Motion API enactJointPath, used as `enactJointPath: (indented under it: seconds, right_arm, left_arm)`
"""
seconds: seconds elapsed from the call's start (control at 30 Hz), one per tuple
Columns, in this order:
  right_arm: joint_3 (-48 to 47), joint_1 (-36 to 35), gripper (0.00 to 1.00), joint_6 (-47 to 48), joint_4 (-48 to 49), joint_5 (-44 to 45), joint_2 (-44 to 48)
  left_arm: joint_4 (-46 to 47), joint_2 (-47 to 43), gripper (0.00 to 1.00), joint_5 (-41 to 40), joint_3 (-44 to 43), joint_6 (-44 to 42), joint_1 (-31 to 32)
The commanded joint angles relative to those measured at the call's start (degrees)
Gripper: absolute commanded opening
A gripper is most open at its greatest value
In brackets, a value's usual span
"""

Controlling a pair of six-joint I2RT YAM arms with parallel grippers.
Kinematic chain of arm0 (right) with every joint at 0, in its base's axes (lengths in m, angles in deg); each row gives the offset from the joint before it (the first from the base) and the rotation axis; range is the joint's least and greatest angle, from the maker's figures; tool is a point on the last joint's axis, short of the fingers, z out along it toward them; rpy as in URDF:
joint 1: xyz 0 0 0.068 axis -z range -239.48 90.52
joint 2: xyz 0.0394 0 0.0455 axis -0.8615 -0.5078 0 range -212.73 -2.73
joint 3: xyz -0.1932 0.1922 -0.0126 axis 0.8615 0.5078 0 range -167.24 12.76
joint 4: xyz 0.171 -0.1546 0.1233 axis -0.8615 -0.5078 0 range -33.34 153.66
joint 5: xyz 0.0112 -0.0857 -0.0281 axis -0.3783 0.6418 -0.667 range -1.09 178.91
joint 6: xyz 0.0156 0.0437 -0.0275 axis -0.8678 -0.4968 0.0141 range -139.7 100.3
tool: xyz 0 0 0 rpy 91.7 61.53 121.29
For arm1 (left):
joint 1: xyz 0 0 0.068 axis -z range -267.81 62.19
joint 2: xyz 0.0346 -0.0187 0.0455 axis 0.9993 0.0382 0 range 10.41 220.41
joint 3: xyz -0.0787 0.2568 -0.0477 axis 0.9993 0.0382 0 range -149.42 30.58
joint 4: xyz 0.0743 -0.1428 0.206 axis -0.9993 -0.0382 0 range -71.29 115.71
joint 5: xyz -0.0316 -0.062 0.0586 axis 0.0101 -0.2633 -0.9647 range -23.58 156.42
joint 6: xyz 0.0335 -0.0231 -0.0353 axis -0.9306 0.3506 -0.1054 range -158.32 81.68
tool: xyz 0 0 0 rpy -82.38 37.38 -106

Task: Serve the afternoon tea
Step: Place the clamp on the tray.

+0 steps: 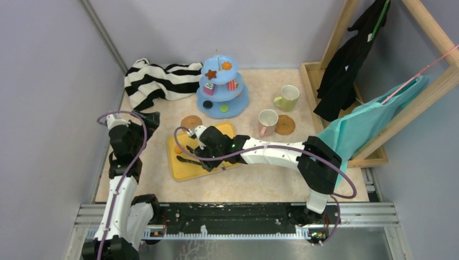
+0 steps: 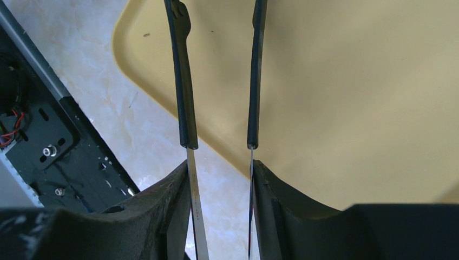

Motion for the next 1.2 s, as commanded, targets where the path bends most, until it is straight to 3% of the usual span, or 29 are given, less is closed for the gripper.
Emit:
enactJointPath:
  seconds: [0.0,1.17]
  right_arm:
    - [-2.08,-0.6,0.43,-0.56,3.01,-0.36,-0.91]
    - [-15.3,0.6,0.42,3.14,-3.15,3.31,-13.14]
  left_arm:
    - [1.85,-0.08,0.99,0.84,0.51,-0.02,-0.37]
    - [2.79,-0.09,0.99,1.91,1.33,1.33,-1.03]
